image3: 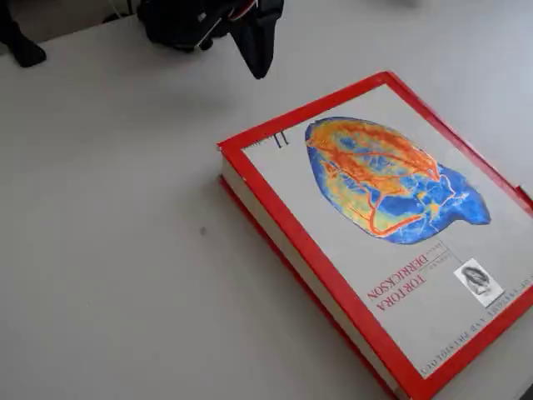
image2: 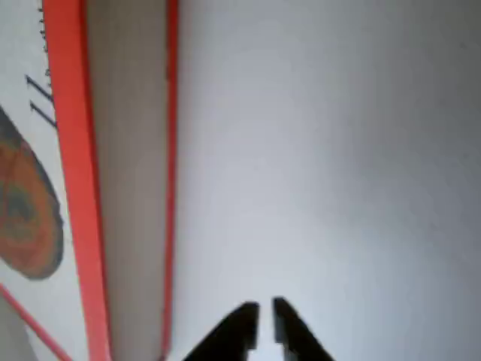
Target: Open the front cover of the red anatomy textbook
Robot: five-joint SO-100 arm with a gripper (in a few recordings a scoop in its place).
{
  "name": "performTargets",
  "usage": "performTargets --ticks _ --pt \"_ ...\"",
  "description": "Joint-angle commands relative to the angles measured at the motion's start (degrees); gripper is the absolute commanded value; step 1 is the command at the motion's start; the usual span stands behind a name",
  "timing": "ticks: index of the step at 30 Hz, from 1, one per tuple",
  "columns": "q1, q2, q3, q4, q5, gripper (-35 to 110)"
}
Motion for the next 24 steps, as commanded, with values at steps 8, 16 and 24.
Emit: performTargets --ticks 8,16,24 --pt "0.6 -0.2 -0.2 0.2 0.3 3" --pt "-6.8 -0.2 0.0 -0.6 -0.5 3" --pt "-12.0 -0.2 0.0 -0.6 -5.9 4"
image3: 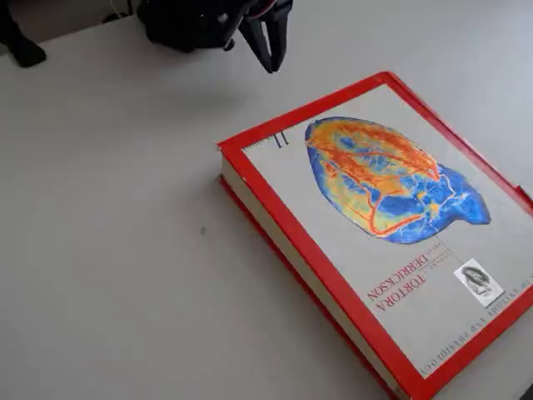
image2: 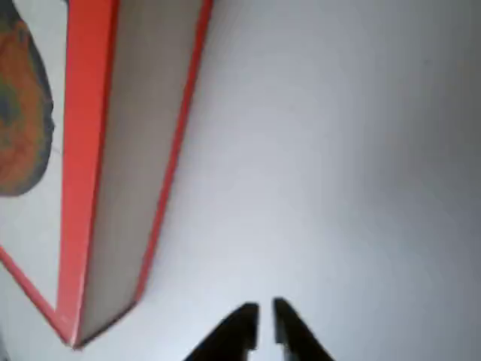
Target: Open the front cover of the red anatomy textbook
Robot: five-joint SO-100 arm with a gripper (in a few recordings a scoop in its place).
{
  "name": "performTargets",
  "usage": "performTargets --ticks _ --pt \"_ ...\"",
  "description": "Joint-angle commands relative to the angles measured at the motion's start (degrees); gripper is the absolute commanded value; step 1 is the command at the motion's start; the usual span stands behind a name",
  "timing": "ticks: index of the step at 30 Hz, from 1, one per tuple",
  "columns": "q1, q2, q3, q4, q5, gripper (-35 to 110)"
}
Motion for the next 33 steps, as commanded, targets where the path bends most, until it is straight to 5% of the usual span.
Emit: performTargets --ticks 1,5,9,16,27,33 --pt "-2.1 -0.2 -0.1 -0.5 -1.8 4" --pt "6.0 -0.2 2.9 -12.4 -2.1 3" --pt "17.5 -0.3 3.7 -20.7 -13.3 9" --pt "20.1 -4.8 4.1 -29.0 -12.1 17" --pt "27.9 -38.9 -5.5 -47.5 -10.4 17" --pt "27.9 -39.3 -6.4 -49.7 -10.6 17"
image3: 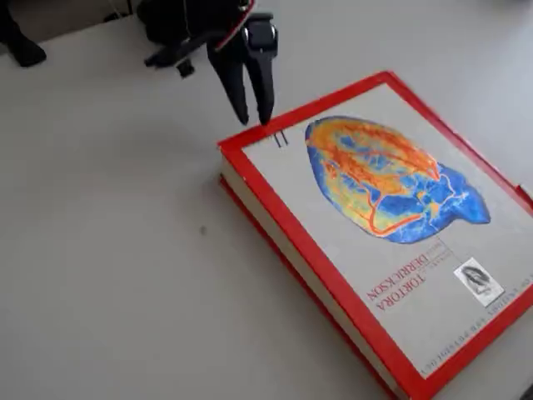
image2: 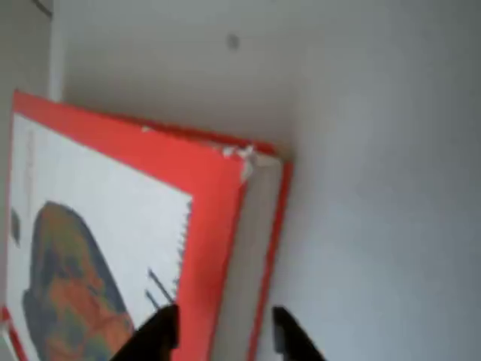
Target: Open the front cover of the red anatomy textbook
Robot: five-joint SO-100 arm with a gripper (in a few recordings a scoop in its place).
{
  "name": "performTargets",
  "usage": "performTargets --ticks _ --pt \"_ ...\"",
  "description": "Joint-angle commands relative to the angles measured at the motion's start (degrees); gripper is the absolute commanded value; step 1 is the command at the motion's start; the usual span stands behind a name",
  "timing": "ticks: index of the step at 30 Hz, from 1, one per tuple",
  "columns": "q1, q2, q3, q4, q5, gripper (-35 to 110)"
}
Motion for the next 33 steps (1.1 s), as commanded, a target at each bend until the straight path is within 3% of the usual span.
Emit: performTargets --ticks 1,16,33 --pt "0.4 -1.8 -5.7 -2.4 0.1 17" --pt "3.4 -19.7 -14.3 -13.6 -2.5 17" --pt "2.4 -13.0 -24.4 -1.4 -3.0 17"
